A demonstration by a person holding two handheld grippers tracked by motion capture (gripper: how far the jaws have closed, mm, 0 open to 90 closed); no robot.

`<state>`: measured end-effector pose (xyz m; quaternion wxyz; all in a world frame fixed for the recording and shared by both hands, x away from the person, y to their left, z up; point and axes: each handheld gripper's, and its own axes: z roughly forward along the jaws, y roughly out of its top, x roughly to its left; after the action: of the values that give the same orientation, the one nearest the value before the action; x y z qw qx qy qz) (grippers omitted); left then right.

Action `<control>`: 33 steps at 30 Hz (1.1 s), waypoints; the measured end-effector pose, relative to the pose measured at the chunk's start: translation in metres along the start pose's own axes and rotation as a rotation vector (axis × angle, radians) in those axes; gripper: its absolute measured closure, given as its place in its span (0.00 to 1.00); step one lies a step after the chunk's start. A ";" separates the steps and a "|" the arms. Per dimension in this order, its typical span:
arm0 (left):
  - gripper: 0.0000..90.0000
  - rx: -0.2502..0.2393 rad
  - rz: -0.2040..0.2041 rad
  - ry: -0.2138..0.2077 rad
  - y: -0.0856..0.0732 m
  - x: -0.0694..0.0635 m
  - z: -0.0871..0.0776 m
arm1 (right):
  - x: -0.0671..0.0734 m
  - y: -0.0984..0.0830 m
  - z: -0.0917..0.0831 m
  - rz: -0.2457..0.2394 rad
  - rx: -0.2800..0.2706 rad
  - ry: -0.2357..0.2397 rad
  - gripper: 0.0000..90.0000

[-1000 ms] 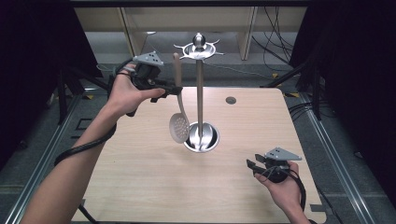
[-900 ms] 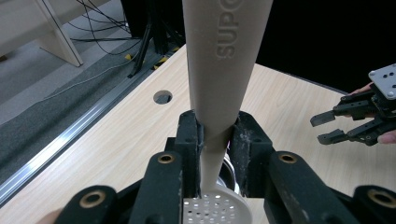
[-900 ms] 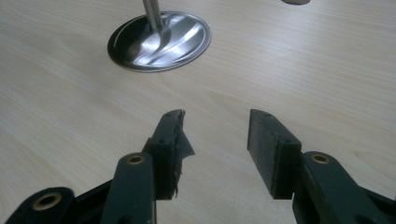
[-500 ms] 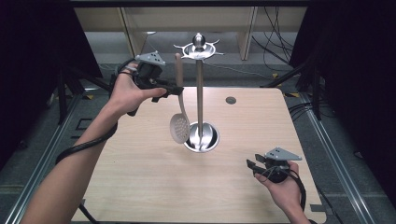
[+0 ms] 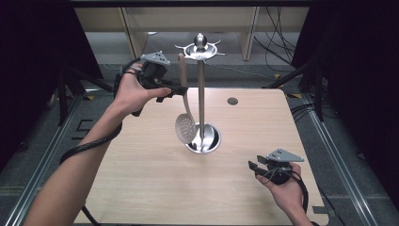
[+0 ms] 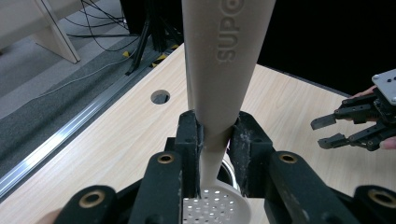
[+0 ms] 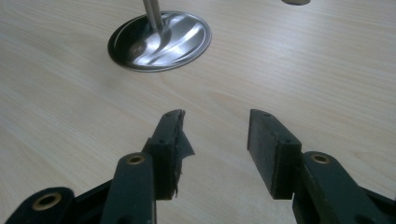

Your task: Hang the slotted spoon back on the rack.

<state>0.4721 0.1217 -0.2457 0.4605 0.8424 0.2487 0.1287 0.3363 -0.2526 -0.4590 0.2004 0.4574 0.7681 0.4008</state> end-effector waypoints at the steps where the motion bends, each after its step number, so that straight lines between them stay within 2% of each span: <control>1: 0.81 0.001 0.001 0.001 0.000 0.000 0.000 | 0.000 0.000 0.000 0.000 0.000 0.000 0.62; 2: 0.81 -0.002 -0.002 0.003 0.000 0.000 0.001 | 0.000 0.000 0.000 0.007 -0.002 0.013 0.62; 21: 0.80 -0.027 -0.022 0.027 -0.004 -0.002 0.009 | 0.000 0.000 -0.001 -0.005 -0.003 0.006 0.62; 27: 0.79 -0.056 -0.030 0.037 -0.007 -0.004 0.008 | 0.001 0.000 -0.001 -0.001 0.001 0.008 0.62; 29: 0.78 -0.073 -0.037 0.041 -0.007 -0.004 0.007 | 0.000 0.000 -0.001 -0.014 -0.008 -0.003 0.62; 31: 0.75 -0.093 -0.044 0.054 -0.007 -0.005 0.004 | 0.001 0.000 -0.001 0.001 0.002 0.008 0.62; 33: 0.72 -0.100 -0.052 0.068 -0.008 -0.005 0.002 | 0.000 0.000 -0.001 -0.006 -0.005 0.005 0.62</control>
<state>0.4668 0.1208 -0.2536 0.4964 0.8067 0.2793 0.1575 0.3357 -0.2525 -0.4580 0.2009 0.4536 0.7691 0.4031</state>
